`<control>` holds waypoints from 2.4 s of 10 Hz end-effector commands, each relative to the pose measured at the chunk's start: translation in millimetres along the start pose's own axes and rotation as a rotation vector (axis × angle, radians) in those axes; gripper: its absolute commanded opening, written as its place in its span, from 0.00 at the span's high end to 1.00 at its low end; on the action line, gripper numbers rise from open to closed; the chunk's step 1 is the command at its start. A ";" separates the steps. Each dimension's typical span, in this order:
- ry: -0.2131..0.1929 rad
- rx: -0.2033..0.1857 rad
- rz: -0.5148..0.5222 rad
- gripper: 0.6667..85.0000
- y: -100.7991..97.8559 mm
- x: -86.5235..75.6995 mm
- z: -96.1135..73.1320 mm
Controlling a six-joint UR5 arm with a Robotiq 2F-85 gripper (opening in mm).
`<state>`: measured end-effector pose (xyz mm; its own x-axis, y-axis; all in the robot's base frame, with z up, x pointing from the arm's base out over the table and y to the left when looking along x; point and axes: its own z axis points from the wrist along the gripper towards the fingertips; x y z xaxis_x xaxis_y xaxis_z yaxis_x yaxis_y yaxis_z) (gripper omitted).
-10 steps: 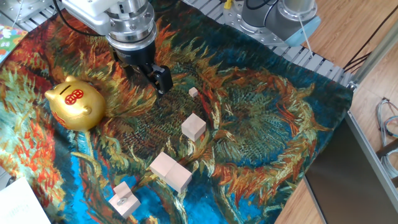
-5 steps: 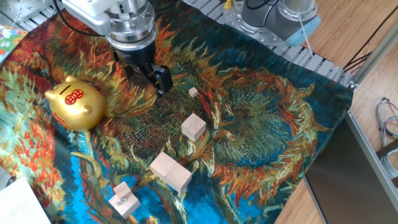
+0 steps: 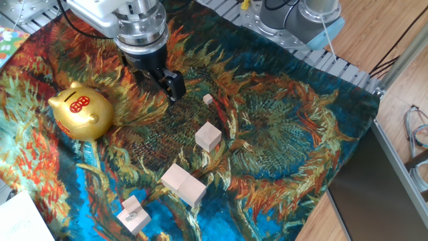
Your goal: Drop coins into a piggy bank
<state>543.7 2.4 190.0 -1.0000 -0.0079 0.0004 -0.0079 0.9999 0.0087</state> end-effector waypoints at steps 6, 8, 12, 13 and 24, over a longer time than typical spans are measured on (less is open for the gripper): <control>-0.270 -0.030 0.082 0.72 13.1 -69.8 -6.5; -0.270 -0.031 0.076 0.72 13.2 -70.1 -6.2; -0.237 -0.106 0.123 0.72 30.4 -66.9 -3.5; -0.216 -0.096 0.117 0.72 30.2 -65.0 -0.7; -0.379 -0.164 0.260 0.72 56.5 -124.2 -18.5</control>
<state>652.3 45.6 196.7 -0.9398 0.1430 -0.3103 0.1109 0.9867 0.1187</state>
